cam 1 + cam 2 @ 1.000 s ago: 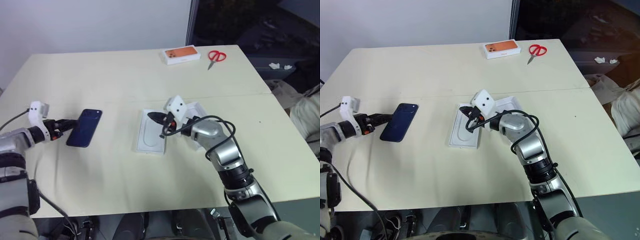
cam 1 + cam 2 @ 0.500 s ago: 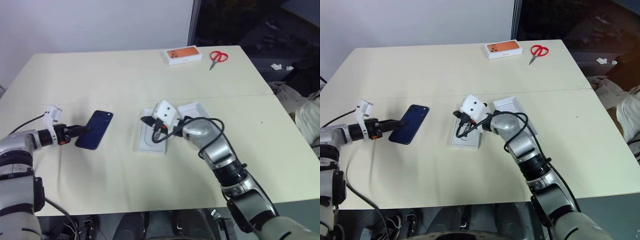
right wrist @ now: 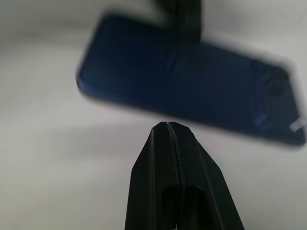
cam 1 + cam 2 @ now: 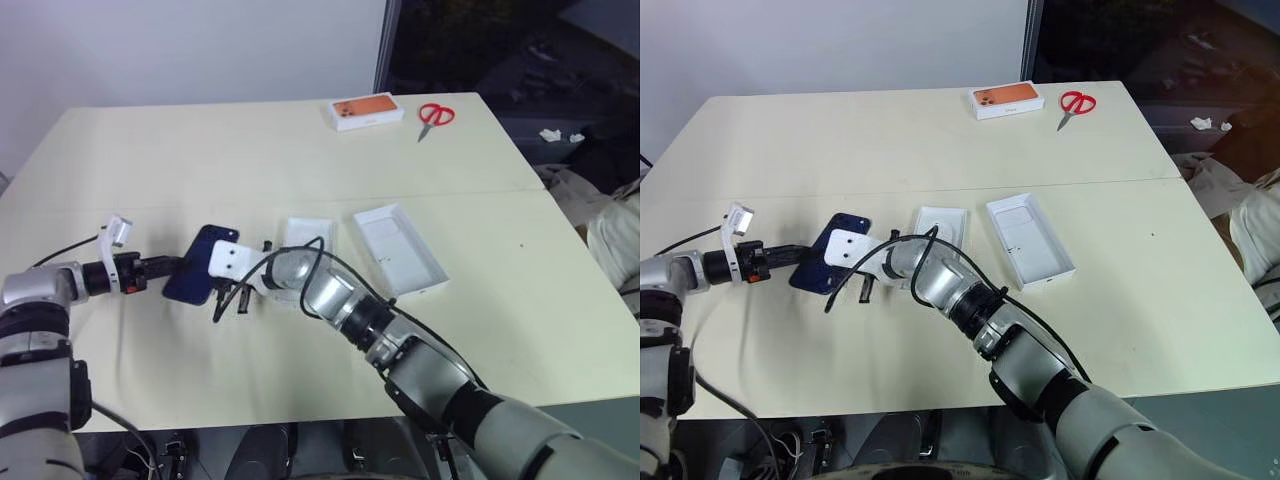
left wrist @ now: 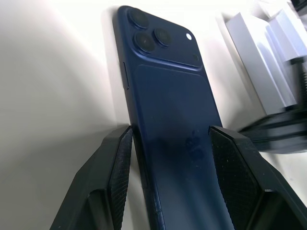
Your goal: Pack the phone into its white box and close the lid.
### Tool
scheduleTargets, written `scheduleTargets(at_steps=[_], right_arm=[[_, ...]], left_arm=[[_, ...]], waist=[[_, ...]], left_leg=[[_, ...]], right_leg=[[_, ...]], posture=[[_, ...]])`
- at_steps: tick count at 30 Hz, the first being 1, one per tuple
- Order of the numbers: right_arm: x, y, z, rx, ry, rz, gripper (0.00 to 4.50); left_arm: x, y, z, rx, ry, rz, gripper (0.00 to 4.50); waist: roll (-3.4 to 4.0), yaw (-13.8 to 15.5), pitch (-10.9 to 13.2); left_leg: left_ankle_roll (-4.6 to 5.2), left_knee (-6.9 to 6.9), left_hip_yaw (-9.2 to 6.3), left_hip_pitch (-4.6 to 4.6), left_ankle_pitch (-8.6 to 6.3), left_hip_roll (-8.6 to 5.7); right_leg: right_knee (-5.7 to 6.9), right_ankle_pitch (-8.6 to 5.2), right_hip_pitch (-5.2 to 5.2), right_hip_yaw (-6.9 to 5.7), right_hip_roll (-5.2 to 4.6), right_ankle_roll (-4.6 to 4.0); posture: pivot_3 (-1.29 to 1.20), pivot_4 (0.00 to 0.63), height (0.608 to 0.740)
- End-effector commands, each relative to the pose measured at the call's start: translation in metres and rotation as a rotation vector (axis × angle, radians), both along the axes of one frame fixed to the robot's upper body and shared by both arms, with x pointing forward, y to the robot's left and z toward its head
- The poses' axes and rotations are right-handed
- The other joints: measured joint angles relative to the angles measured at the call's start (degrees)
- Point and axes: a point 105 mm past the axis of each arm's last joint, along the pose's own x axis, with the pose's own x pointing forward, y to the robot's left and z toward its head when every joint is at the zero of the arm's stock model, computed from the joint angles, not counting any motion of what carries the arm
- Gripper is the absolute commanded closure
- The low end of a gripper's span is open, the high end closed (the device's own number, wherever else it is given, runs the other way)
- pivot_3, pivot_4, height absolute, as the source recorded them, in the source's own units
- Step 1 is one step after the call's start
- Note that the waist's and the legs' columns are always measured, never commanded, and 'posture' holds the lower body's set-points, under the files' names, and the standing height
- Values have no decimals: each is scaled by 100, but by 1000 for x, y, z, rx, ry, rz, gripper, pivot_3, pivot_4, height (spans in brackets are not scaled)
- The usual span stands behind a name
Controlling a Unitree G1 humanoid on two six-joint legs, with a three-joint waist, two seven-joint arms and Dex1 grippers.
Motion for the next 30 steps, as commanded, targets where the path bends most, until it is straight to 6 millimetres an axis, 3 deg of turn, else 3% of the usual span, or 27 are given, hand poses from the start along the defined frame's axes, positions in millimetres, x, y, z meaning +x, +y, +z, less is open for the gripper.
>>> scheduleTargets(at_steps=[1, 14, 27, 30], right_arm=[[6, 6, 8, -22, -41, -18, 4500], [17, -2, 0, -36, -57, -69, 4500], [21, -11, -1, -35, -71, -79, 4500], [21, -12, 0, -32, -72, -81, 4500]], left_arm=[[-8, -9, -6, -42, 57, -46, 1837], [-6, -26, -1, -233, 114, -15, 1837], [-3, -24, -9, -243, 117, 52, 1837], [-1, -25, -11, -233, 112, 64, 2688]], waist=[[0, -3, 0], [0, 5, 0], [0, 15, 0], [-1, 16, 0]], left_leg=[[0, -2, -1, 0, 0, 2], [18, -4, -4, 25, -10, 6], [8, -4, -6, 26, -4, 6], [6, -4, -6, 25, -3, 6]], right_leg=[[3, 0, -1, 0, 2, 0], [10, 0, 4, 0, 7, 0], [11, 0, 5, -1, 7, 0], [11, 0, 5, -1, 7, 0]], posture=[[0, 150, 740], [0, 150, 740], [0, 150, 740], [0, 150, 740]])
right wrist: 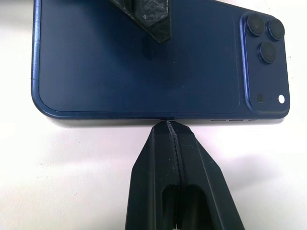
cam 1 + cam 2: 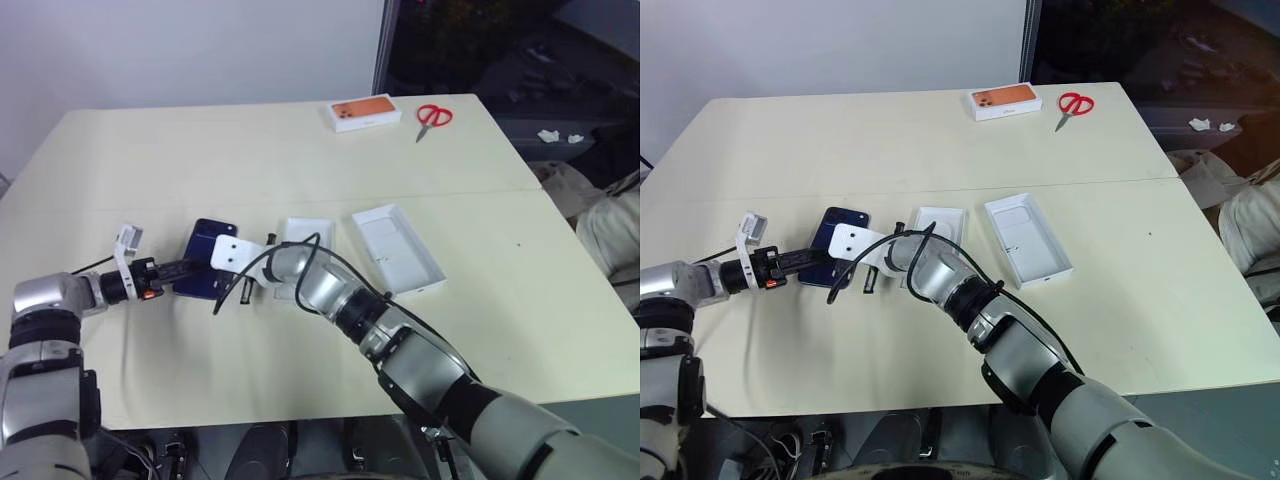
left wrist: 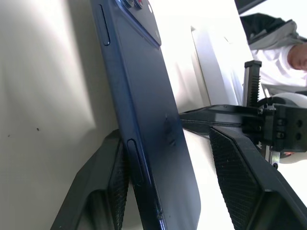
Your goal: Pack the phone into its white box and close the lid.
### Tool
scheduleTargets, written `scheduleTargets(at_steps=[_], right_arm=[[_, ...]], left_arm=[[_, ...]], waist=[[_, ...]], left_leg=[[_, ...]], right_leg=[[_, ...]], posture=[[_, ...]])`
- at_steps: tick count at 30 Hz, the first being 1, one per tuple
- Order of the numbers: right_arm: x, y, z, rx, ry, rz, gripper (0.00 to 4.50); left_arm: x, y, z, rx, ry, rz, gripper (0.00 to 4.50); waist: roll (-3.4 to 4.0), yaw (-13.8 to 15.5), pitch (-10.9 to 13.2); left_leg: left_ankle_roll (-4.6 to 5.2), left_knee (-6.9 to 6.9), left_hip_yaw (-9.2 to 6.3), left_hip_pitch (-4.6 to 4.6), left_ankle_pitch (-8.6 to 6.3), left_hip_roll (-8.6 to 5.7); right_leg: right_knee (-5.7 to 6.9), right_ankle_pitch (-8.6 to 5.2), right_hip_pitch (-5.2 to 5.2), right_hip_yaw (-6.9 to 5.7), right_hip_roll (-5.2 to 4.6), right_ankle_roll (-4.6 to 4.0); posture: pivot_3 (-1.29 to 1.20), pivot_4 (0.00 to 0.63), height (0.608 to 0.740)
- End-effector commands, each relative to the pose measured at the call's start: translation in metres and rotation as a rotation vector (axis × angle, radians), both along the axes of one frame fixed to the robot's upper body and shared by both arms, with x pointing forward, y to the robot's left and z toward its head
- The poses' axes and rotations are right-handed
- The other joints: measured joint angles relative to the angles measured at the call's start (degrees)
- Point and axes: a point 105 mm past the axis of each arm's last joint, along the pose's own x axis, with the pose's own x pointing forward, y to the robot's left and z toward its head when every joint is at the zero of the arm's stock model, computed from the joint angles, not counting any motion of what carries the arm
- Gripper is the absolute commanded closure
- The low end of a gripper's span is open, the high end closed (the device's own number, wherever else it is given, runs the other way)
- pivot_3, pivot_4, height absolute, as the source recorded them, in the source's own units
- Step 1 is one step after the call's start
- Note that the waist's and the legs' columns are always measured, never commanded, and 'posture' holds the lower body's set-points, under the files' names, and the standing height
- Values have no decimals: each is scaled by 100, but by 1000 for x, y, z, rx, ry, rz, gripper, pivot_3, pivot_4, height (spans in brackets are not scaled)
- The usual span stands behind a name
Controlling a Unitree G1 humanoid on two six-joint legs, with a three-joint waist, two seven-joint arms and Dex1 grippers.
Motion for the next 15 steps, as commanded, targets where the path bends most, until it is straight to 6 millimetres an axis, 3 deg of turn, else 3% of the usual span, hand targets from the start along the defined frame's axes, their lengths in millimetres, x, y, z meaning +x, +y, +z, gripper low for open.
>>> scheduleTargets(at_steps=[1, 4, 15], right_arm=[[2, -4, 0, -4, -6, -9, 4500], [-1, -4, -2, -8, -7, -2, 4500], [0, -9, 1, 9, -15, -4, 4500]], left_arm=[[1, 0, -5, 15, 7, 18, 3149], [-1, 1, -7, 9, 14, 20, 4448], [-8, 3, -14, -18, 40, 40, 4480]], waist=[[0, 0, 0], [2, -4, -9], [6, -93, -19]], left_leg=[[0, 0, 0, 0, 0, 0], [-1, 0, -1, 3, 1, 0], [5, -2, -3, 10, -3, 4]], right_leg=[[0, 0, 0, 0, 0, 0], [-1, 0, 4, -1, 0, 0], [8, 0, 6, 0, 5, -1]], posture=[[0, 150, 740], [0, 150, 740], [0, 150, 740]])
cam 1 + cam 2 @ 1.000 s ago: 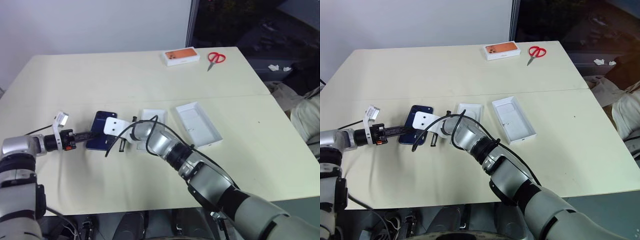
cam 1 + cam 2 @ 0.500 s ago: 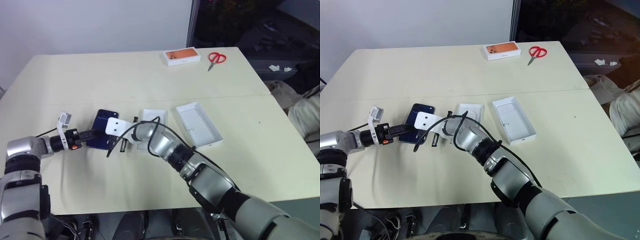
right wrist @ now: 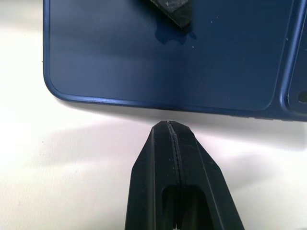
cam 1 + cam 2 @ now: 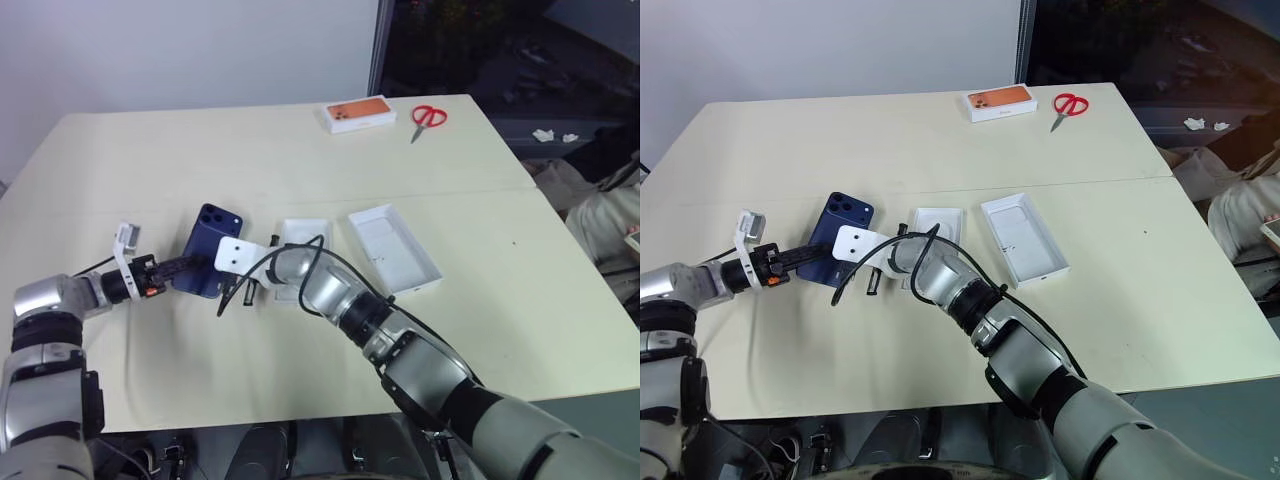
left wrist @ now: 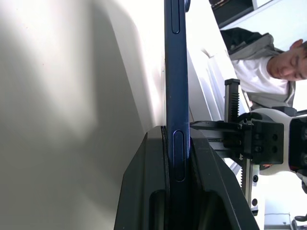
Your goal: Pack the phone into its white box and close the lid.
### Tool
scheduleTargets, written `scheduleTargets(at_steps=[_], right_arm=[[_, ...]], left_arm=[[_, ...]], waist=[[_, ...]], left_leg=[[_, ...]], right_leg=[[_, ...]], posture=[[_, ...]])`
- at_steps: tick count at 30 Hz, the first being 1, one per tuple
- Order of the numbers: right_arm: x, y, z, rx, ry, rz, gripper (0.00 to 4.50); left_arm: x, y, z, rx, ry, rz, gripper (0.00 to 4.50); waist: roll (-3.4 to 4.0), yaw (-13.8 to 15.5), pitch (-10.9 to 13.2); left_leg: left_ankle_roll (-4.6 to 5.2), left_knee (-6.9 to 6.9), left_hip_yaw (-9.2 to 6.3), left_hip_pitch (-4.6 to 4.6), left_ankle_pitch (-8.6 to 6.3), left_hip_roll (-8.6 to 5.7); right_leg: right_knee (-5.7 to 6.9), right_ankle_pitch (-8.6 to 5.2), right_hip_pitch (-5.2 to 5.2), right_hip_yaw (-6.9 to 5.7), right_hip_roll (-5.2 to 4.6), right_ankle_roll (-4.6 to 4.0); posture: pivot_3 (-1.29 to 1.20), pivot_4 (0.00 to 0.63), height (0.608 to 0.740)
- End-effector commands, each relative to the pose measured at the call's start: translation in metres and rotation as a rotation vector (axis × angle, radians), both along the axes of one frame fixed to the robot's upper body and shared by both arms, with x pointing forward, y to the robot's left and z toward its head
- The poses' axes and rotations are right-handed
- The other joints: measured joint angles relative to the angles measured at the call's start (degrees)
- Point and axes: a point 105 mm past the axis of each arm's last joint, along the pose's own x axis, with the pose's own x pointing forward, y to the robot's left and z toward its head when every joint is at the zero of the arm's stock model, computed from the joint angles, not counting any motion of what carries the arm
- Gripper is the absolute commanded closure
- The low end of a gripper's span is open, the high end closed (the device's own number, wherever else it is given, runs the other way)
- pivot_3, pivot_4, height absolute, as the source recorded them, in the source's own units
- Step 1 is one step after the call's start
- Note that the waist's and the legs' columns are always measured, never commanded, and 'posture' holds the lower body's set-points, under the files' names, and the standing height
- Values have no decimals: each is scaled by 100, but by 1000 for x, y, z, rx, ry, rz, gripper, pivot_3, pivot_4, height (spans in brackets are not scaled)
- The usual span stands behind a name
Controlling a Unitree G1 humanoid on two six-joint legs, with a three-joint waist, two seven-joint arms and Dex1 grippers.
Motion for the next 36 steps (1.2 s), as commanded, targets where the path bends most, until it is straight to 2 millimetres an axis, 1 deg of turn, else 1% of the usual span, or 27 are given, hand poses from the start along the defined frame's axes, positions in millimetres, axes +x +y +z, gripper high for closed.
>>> scheduleTargets(at_steps=[1, 5, 7, 8, 9, 12, 14, 15, 16, 17, 19, 21, 22, 23, 25, 26, 29, 31, 35, 36], right_arm=[[2, -4, 5, 19, -6, 1, 4500], [3, -4, 27, 154, 23, -2, 4500], [5, -7, 56, 331, 104, -31, 4500], [3, -9, 76, 443, 147, -12, 4500], [1, -12, 90, 518, 177, 8, 4500], [-7, -21, 117, 651, 265, 27, 4500], [-9, -26, 129, 699, 287, 23, 4500], [-13, -31, 135, 735, 312, 43, 4252], [-15, -38, 133, 714, 284, 48, 3955], [-13, -49, 125, 658, 235, 36, 3683], [-14, -70, 108, 561, 186, 20, 2654], [-23, -86, 94, 502, 223, 43, 1623], [-29, -93, 86, 452, 220, 68, 1088], [-36, -100, 78, 391, 198, 101, 670], [-47, -109, 66, 308, 193, 154, 670], [-56, -115, 59, 267, 218, 193, 670], [-57, -123, 41, 171, 200, 191, 670], [-54, -125, 32, 108, 167, 181, 670], [-49, -121, 26, 83, 159, 153, 670], [-48, -122, 22, 55, 162, 147, 670]], left_arm=[[-7, 7, -19, 62, 75, 39, 4480], [-8, 12, -9, -26, 64, 77, 4480], [-7, 17, 3, -109, 52, 115, 4480], [-8, 19, 11, -169, 47, 128, 4480], [-9, 21, 15, -207, 45, 138, 4480], [-10, 25, 19, -254, 44, 170, 4480], [-11, 26, 20, -273, 49, 182, 4480], [-13, 24, 21, -299, 64, 178, 4494], [-12, 22, 27, -329, 55, 176, 4500], [-12, 17, 34, -359, 42, 160, 4500], [-10, 11, 48, -414, 5, 144, 4500], [-10, 7, 56, -436, -19, 149, 4500], [-9, 6, 60, -452, -28, 154, 4500], [-10, 5, 64, -471, -39, 152, 4500], [-11, 3, 71, -489, -54, 146, 4500], [-12, -1, 74, -479, -60, 134, 4500], [-12, -12, 77, -447, -60, 107, 4500], [-11, -14, 76, -448, -56, 111, 4500], [-11, -19, 74, -430, -53, 109, 4500], [-12, -21, 74, -425, -55, 99, 4500]], waist=[[0, -13, 0], [-1, -37, 0], [-1, -52, 1], [-2, -53, 1], [-3, -54, 2], [-4, -71, 3], [-4, -65, 3], [-4, -60, 3], [-5, -51, 3], [-5, -35, 3], [-11, 23, 1], [-14, 62, 1], [-14, 72, 1], [-16, 81, 2], [-16, 62, 3], [-18, 35, 4], [-20, -29, 4], [-20, -47, 4], [-21, -36, 5], [-21, -33, 5]], left_leg=[[0, 0, 0, 0, 0, 0], [1, 0, -1, -3, 0, 0], [0, 0, -1, -12, 0, 0], [0, 0, -1, -19, 0, 1], [0, 0, -1, -24, 0, 2], [-4, -1, -1, -47, 2, 7], [-5, -3, -2, -50, 3, 8], [-5, -3, -2, -50, 3, 8], [-2, -3, -1, -51, 1, 8], [-1, -3, -2, -52, 0, 7], [0, -1, -5, -54, 0, 4], [2, 5, -5, -54, -1, -3], [5, 5, -3, -56, -3, -4], [5, 5, -2, -58, -3, -4], [4, 2, -2, -70, -2, -2], [-9, 1, -1, -76, 5, 1], [-13, 0, -1, -78, 7, 6], [-12, 4, -1, -76, 7, 5], [-16, 6, -2, -71, 9, 8], [-24, 6, -3, -72, 13, 8]], right_leg=[[0, 0, 0, 0, 0, 0], [-1, 0, 1, 0, 0, 0], [-1, 0, 0, 0, 0, 0], [1, 0, 0, 0, 0, 0], [1, 0, -4, 1, 1, 0], [1, 0, -25, 0, 4, 0], [-2, 0, -27, 0, 4, 0], [-3, 0, -27, 1, 3, 0], [-4, 1, -27, 1, 3, 0], [-5, 1, -27, 1, 3, -1], [-12, 1, -22, -1, 0, -1], [-20, 1, -14, -2, -6, 0], [-23, 1, -15, -2, -9, 0], [-24, 1, -17, -2, -10, 0], [-24, 1, -32, -3, -9, 1], [-23, 1, -39, -3, -7, 1], [-23, 1, -39, -5, -4, 1], [-22, 3, -36, -5, -5, 2], [-16, 6, -36, -7, -3, 0], [-16, 6, -36, -7, -3, 0]], posture=[[0, 150, 740], [0, 150, 740], [0, 150, 740], [0, 150, 740], [0, 150, 740], [0, 150, 740], [0, 150, 740], [0, 150, 740], [0, 150, 740], [0, 150, 740], [0, 150, 740], [0, 150, 740], [0, 150, 740], [0, 150, 740], [0, 150, 740], [0, 150, 740], [0, 150, 740], [0, 150, 740], [0, 150, 740], [0, 150, 740]])
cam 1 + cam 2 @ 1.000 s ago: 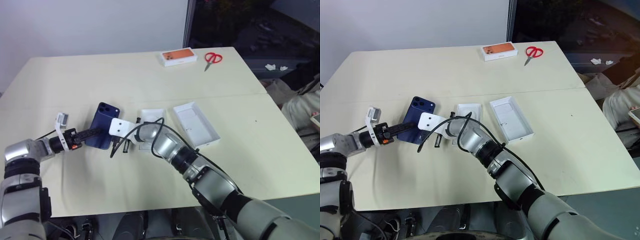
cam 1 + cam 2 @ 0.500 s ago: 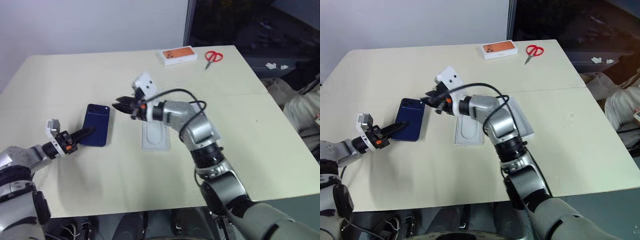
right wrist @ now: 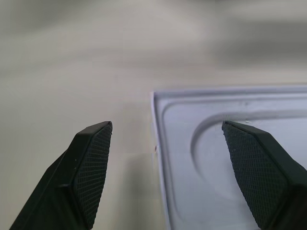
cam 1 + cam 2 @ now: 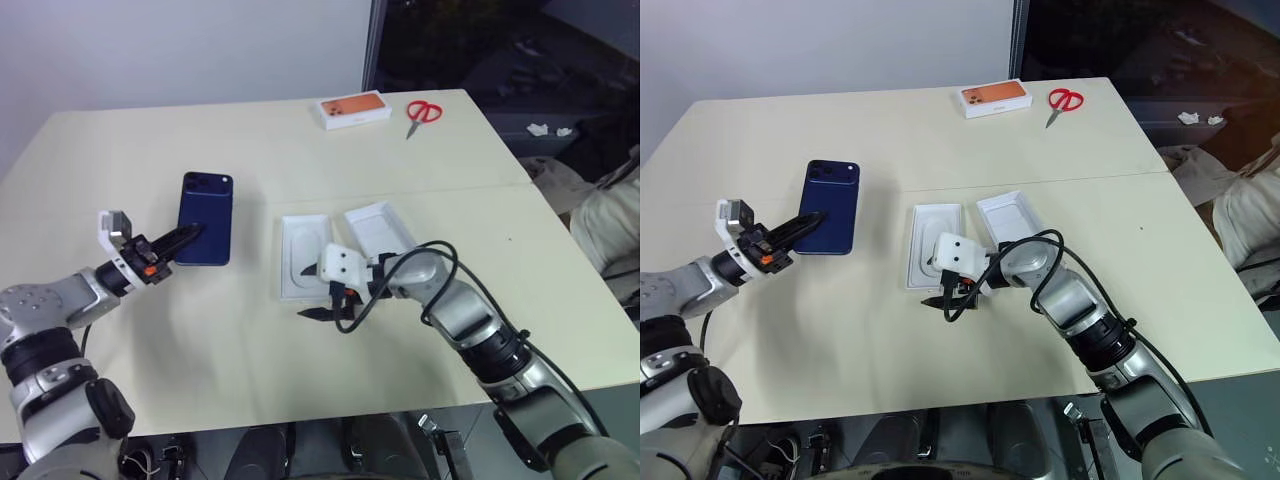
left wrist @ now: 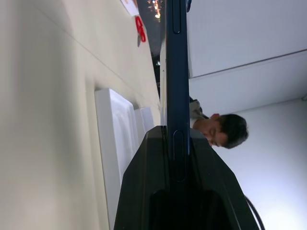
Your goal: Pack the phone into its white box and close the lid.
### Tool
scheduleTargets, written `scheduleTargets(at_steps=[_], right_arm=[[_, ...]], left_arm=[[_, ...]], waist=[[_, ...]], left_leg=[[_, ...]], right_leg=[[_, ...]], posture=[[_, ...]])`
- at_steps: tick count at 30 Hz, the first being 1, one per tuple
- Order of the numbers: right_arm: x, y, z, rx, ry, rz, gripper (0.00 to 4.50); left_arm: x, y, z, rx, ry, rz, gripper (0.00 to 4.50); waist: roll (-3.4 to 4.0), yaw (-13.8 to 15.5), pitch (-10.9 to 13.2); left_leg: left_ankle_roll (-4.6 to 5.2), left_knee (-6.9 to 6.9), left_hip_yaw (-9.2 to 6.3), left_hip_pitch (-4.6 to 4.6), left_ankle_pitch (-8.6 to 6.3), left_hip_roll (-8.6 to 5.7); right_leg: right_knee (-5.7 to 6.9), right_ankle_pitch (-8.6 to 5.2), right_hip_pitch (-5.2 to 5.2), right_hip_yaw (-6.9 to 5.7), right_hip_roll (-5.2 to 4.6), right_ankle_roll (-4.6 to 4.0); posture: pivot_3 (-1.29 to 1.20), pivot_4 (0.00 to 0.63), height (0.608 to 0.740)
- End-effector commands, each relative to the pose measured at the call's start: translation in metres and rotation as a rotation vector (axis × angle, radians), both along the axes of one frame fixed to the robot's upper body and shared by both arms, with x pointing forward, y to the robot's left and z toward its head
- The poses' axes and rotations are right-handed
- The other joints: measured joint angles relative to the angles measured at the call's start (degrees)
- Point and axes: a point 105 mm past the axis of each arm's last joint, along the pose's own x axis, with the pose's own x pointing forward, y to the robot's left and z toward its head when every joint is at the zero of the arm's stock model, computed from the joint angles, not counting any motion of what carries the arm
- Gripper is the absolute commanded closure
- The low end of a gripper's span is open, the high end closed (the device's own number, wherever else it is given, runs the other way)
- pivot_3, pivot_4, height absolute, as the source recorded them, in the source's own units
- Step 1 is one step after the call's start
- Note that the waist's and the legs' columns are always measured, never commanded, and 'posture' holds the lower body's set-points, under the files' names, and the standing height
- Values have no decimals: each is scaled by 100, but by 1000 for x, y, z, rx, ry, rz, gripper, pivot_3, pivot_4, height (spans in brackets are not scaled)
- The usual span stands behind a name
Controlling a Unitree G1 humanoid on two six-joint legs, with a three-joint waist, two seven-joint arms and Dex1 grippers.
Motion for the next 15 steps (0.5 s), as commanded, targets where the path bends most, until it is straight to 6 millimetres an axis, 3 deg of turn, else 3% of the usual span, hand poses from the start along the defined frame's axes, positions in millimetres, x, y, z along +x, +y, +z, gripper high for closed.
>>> scheduleTargets(at_steps=[1, 5, 7, 10, 15], right_arm=[[3, 3, 1, -45, -41, 5, 670], [3, -4, -9, -109, -43, 8, 670], [0, -7, -11, -119, -24, 17, 1434], [-2, -9, -12, -119, -9, 19, 2991], [-1, -7, -11, -89, 7, 3, 2991]], left_arm=[[-4, -1, 21, 6, -97, -14, 4500], [-5, -3, 21, 19, -100, -16, 4500], [-5, -3, 21, 19, -105, -12, 4500], [-7, -4, 20, 25, -106, -17, 4500], [-8, -6, 17, 31, -99, -18, 4500]], waist=[[-2, 7, 1], [-4, 27, 1], [-5, 34, 1], [-5, 41, 1], [-6, 54, 0]], left_leg=[[-15, 0, 0, -1, 8, 0], [-15, 0, 0, -2, 8, -3], [-15, 0, 0, -2, 8, -3], [-15, 0, -1, -1, 8, -3], [-15, 0, -1, 0, 8, -3]], right_leg=[[-1, 0, 0, 0, 0, 0], [-8, 0, 3, 0, -2, -1], [-9, 0, 4, 0, -2, -1], [-9, 0, 6, 0, -3, -1], [-9, 1, 7, -1, -2, -1]], posture=[[0, 150, 740], [0, 150, 740], [0, 150, 740], [0, 150, 740], [0, 150, 740]])
